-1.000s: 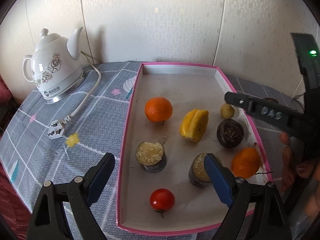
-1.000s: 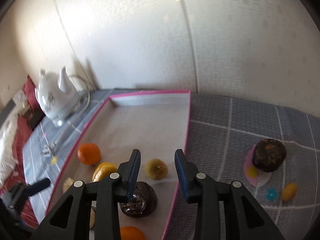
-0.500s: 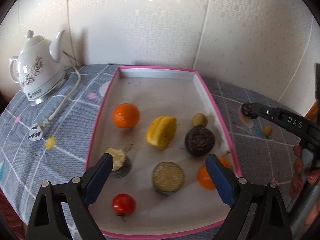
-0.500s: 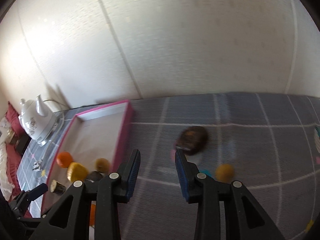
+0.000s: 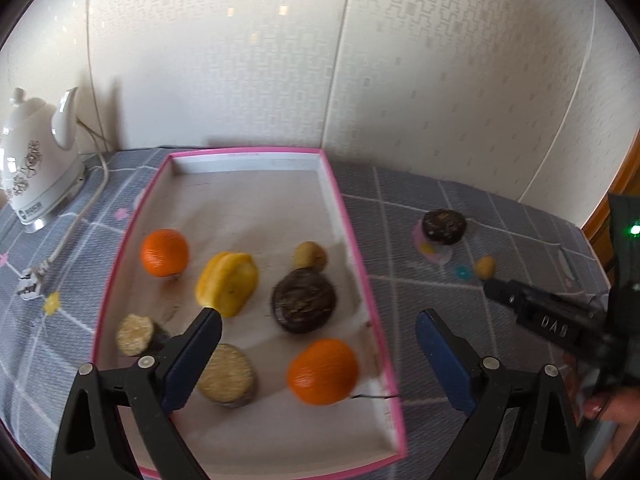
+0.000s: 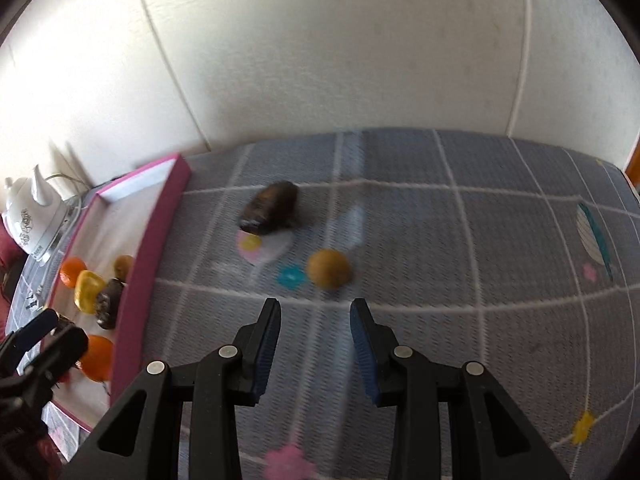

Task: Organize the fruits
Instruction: 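Grasp the small yellow round fruit with the right gripper while the left approaches the dark fruit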

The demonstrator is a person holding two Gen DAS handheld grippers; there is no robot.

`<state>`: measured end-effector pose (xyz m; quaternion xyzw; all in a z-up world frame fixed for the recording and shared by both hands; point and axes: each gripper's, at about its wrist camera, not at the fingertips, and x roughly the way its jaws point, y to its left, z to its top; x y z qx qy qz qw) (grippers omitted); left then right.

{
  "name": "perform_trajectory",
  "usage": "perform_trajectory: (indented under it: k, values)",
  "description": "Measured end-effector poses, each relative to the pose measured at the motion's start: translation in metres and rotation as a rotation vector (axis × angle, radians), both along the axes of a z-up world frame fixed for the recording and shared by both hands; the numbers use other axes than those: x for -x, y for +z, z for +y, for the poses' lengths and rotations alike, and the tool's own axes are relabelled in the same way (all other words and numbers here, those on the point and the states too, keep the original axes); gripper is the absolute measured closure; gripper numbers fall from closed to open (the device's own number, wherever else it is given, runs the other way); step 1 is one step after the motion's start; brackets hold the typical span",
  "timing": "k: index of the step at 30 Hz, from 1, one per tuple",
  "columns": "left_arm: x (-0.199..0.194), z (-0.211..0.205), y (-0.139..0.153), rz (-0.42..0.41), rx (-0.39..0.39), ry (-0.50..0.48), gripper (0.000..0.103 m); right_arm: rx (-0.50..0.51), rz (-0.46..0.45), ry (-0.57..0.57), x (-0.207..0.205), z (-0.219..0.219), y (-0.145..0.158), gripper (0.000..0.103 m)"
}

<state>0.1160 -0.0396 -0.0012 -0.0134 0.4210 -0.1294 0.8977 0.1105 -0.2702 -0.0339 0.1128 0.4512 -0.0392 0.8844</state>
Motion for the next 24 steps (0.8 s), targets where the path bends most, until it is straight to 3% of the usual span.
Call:
perform_trajectory:
  k: [10, 19, 24]
  values:
    - [0.001, -0.033, -0.003, -0.024, -0.042, -0.069, 0.005, -0.077, -0.065, -0.031, -0.006, -0.016, 0.0, 0.067]
    - [-0.008, -0.025, -0.004, -0.001, -0.01, -0.041, 0.005, 0.045, -0.13, 0.075, -0.018, 0.005, 0.004, 0.067]
    - [-0.011, -0.026, -0.003, -0.018, 0.001, -0.014, 0.005, 0.037, -0.071, 0.085, -0.035, 0.0, -0.011, 0.07]
